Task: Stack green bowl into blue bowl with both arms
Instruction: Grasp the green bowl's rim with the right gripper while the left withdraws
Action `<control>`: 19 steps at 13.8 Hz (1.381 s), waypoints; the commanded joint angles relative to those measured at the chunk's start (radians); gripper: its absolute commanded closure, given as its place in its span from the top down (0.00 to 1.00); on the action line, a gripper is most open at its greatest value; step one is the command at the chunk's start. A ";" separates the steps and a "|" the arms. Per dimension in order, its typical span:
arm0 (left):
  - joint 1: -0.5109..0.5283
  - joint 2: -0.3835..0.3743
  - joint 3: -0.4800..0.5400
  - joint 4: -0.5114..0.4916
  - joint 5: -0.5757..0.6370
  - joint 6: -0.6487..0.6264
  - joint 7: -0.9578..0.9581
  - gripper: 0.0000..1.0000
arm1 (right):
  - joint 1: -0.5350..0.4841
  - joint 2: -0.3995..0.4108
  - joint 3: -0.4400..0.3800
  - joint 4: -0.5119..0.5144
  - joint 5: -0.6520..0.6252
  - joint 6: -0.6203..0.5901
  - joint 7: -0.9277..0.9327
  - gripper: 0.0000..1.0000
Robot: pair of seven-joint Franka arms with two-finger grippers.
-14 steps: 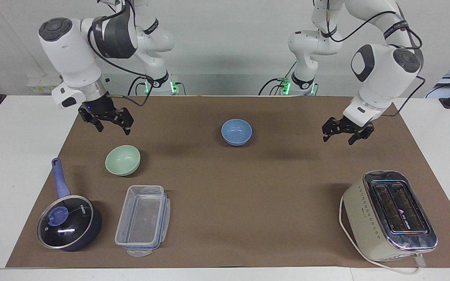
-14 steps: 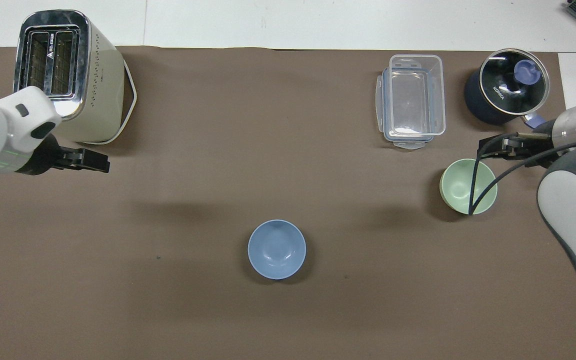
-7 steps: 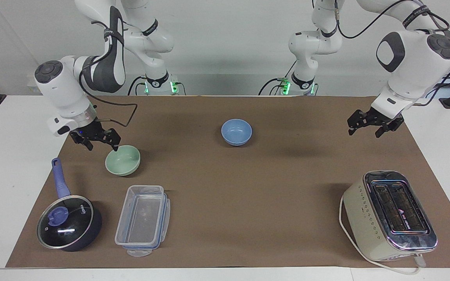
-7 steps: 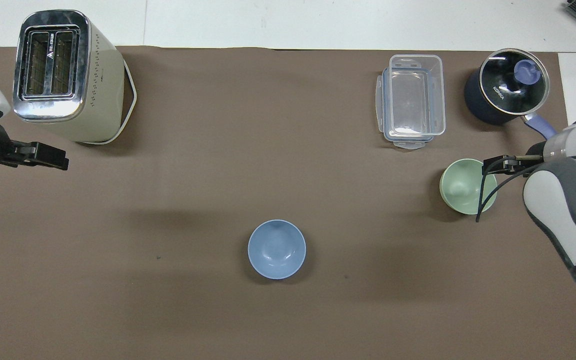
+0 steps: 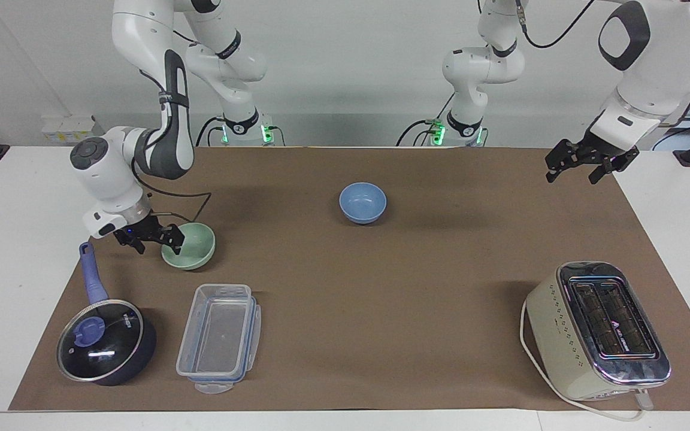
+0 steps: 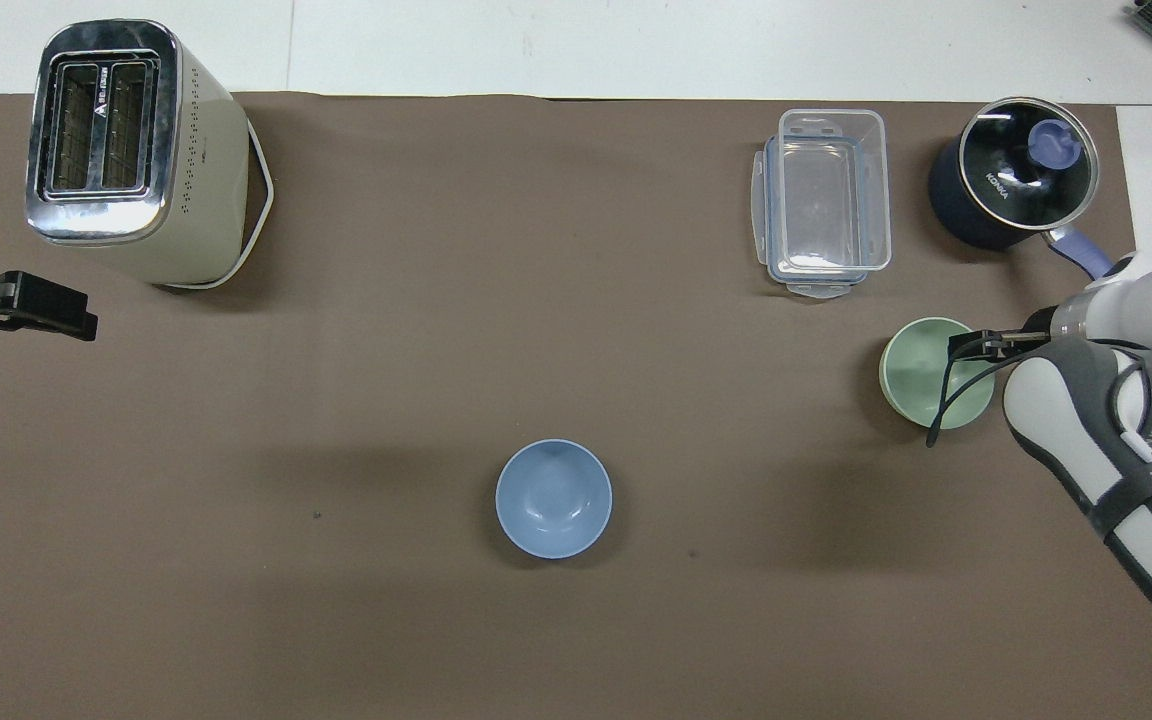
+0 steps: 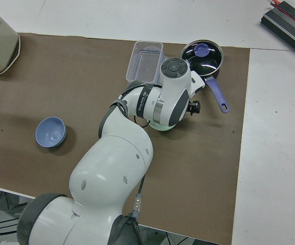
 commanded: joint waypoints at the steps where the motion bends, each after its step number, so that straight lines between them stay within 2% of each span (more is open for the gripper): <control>1: 0.007 -0.004 -0.008 0.002 0.025 -0.030 -0.013 1.00 | -0.007 -0.006 0.004 -0.021 0.009 0.019 -0.036 1.00; 2: 0.009 -0.004 -0.010 0.003 0.025 -0.021 -0.013 1.00 | -0.007 -0.006 0.004 -0.021 0.010 0.010 -0.044 0.99; 6: 0.001 -0.004 -0.010 0.002 0.023 -0.018 -0.013 1.00 | -0.005 -0.016 0.004 -0.021 0.021 -0.008 -0.066 0.85; 11: 0.006 -0.004 -0.010 0.003 0.023 -0.018 -0.013 1.00 | -0.004 -0.032 0.005 -0.011 0.022 -0.040 -0.078 0.49; 13: 0.004 -0.004 -0.010 0.003 0.023 -0.018 -0.013 1.00 | -0.004 -0.039 0.005 -0.010 0.022 -0.051 -0.078 0.45; 15: 0.006 -0.004 -0.010 0.003 0.023 -0.018 -0.013 1.00 | 0.001 -0.050 0.007 -0.005 0.024 -0.071 -0.076 0.37; 17: 0.006 -0.004 -0.010 0.003 0.023 -0.018 -0.013 1.00 | 0.001 -0.052 0.007 -0.007 0.024 -0.071 -0.076 0.21; 19: 0.006 -0.004 -0.010 0.002 0.023 -0.018 -0.013 1.00 | 0.001 -0.052 0.007 -0.007 0.025 -0.073 -0.075 0.00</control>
